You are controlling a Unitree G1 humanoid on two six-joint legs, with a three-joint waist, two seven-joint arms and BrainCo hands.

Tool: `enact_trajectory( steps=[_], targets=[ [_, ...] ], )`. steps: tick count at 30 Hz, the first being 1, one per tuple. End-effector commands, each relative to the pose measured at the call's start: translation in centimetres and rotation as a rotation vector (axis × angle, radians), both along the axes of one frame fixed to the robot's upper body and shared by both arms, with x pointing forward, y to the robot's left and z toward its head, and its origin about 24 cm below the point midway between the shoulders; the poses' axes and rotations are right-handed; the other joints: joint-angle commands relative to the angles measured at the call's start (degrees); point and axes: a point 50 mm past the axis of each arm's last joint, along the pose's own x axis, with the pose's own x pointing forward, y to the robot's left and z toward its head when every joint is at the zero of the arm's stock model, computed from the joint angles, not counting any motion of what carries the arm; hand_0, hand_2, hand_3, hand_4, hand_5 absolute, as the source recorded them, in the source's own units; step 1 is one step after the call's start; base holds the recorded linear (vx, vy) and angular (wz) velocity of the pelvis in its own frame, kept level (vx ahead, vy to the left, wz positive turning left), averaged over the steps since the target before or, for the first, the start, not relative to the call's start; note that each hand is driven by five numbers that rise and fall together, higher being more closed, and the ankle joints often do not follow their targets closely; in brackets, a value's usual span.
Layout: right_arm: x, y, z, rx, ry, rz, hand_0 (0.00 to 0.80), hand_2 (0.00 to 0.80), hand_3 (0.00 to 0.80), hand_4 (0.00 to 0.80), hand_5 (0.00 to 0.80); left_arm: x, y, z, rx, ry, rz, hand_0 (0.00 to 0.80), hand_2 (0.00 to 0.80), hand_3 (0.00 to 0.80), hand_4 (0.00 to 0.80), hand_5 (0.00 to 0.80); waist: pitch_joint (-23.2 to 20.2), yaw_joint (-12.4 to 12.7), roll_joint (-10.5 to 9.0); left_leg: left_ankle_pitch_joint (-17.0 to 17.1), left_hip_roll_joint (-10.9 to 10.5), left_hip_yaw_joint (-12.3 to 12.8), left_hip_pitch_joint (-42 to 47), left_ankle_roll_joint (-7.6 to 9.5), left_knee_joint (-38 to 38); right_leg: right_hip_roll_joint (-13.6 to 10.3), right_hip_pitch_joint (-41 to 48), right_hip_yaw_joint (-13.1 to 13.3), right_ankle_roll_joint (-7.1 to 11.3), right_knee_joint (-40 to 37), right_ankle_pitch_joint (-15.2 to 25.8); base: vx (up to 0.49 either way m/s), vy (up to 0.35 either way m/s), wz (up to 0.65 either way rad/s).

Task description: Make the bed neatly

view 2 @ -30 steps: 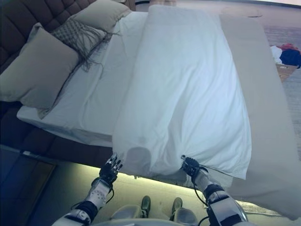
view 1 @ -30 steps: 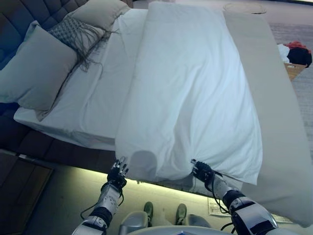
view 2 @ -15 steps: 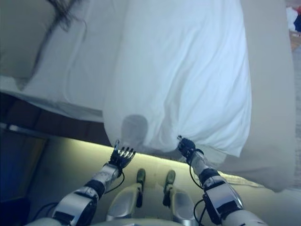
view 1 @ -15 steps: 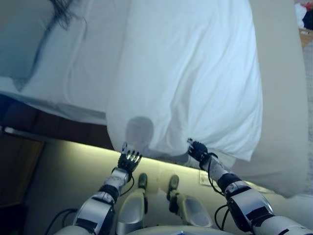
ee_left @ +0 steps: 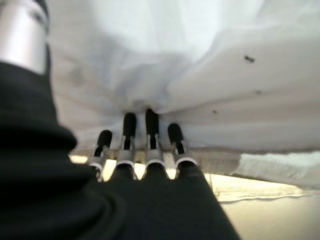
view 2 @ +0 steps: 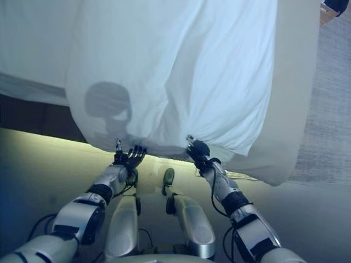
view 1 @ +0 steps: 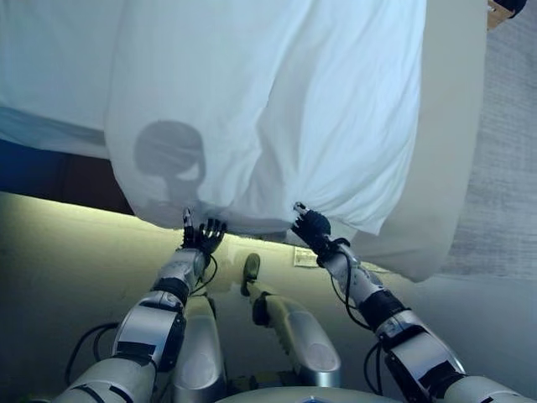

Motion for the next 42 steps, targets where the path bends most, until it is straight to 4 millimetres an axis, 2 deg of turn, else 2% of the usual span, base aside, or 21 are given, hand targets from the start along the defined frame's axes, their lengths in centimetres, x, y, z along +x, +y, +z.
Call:
enact_trajectory(
  steps=[1, 4, 8, 13, 18, 24, 29, 34, 42],
  targets=[
    [-1.1, 3.8, 3.9, 0.139, -0.180, 0.160, 0.800, 0.800, 0.800, 0.800, 0.800, 2.1, 0.6, 3.3, -0.030, -0.108, 0.051, 0.000, 0.000, 0.000, 0.000, 0.000, -0.1, -0.4, -2.56, 3.2, 0.2, 2.9, 0.7, 1.00, -5.7, -1.3, -2.8, 3.0, 8.06, 3.6, 2.4, -0.049, -0.032, 0.02],
    [-1.0, 3.4, 5.0, 0.149, -0.222, 0.169, 0.800, 0.800, 0.800, 0.800, 0.800, 2.7, 1.1, 4.3, -0.024, -0.149, 0.067, 0.000, 0.000, 0.000, 0.000, 0.000, 0.6, -0.6, -3.19, 2.9, 0.2, 2.9, 0.0, 0.85, -5.1, -1.1, -3.1, 3.1, 8.02, 3.4, 2.5, -0.050, -0.015, 0.01],
    [-1.2, 3.1, 5.4, 0.144, -0.243, 0.181, 0.800, 0.800, 0.800, 0.800, 0.800, 3.2, 1.7, 5.6, -0.021, -0.198, 0.099, 0.000, 0.000, 0.000, 0.000, 0.000, 1.2, -0.7, -3.71, 2.8, 0.1, 2.9, -0.8, 0.59, -4.6, -1.1, -3.4, 2.9, 8.04, 3.1, 2.5, -0.043, -0.009, 0.01],
    [-1.2, 2.7, 5.5, 0.144, -0.263, 0.182, 0.800, 0.800, 0.800, 0.800, 0.800, 3.4, 1.9, 5.9, 0.002, -0.188, 0.087, 0.000, 0.000, 0.000, 0.000, 0.000, 1.8, -0.7, -3.56, 2.9, -0.1, 2.9, -0.8, 0.47, -4.9, -1.4, -3.4, 2.6, 8.04, 2.8, 2.5, -0.019, -0.002, 0.01],
    [-0.8, 2.5, 6.1, 0.148, -0.276, 0.159, 0.800, 0.800, 0.800, 0.800, 0.800, 2.4, 1.0, 3.8, -0.010, -0.063, 0.062, 0.000, 0.000, 0.000, 0.000, 0.000, 2.0, -0.2, -2.70, 2.9, -0.6, 2.4, -0.5, 0.47, -5.2, -1.7, -3.2, 2.0, 8.07, 2.6, 2.3, -0.015, -0.006, 0.02],
    [-0.2, 2.1, 6.5, 0.131, -0.286, 0.140, 0.800, 0.800, 0.800, 0.800, 0.800, -0.6, -0.7, -0.8, -0.058, 0.072, 0.050, 0.000, 0.000, 0.000, 0.000, 0.000, 2.2, 1.3, -1.49, 4.0, -1.3, 1.1, 0.9, 0.53, -7.6, -2.1, -1.9, 1.5, 8.17, 1.6, 2.0, 0.000, 0.000, 0.00],
    [-0.1, 1.8, 6.9, 0.121, -0.296, 0.132, 0.800, 0.800, 0.800, 0.800, 0.800, -2.6, -1.5, -3.1, -0.087, 0.124, 0.028, 0.000, 0.000, 0.000, 0.000, 0.000, 2.0, 2.1, -1.44, 4.8, -1.1, 0.5, 1.7, 0.35, -9.7, -2.0, -1.4, 1.0, 8.21, 0.7, 2.2, 0.034, -0.027, 0.07],
    [-0.2, 1.8, 7.4, 0.129, -0.299, 0.137, 0.800, 0.800, 0.800, 0.800, 0.800, -3.0, -1.5, -3.5, -0.079, 0.123, 0.006, 0.000, 0.000, 0.000, 0.000, 0.000, 2.1, 2.5, -2.38, 4.7, -0.5, 0.4, 1.7, 0.23, -9.8, -1.8, -1.2, 0.4, 8.16, 0.5, 2.3, 0.028, -0.064, 0.08],
    [-0.3, 1.9, 7.4, 0.148, -0.294, 0.149, 0.800, 0.800, 0.800, 0.800, 0.800, -2.1, -1.1, -2.4, -0.053, 0.034, 0.012, 0.000, 0.000, 0.000, 0.000, 0.000, 2.3, 2.4, -3.01, 4.4, 0.0, 0.7, 1.5, 0.16, -8.8, -1.6, -0.9, -0.3, 8.04, 0.8, 2.5, 0.016, -0.028, 0.01]
  ],
)
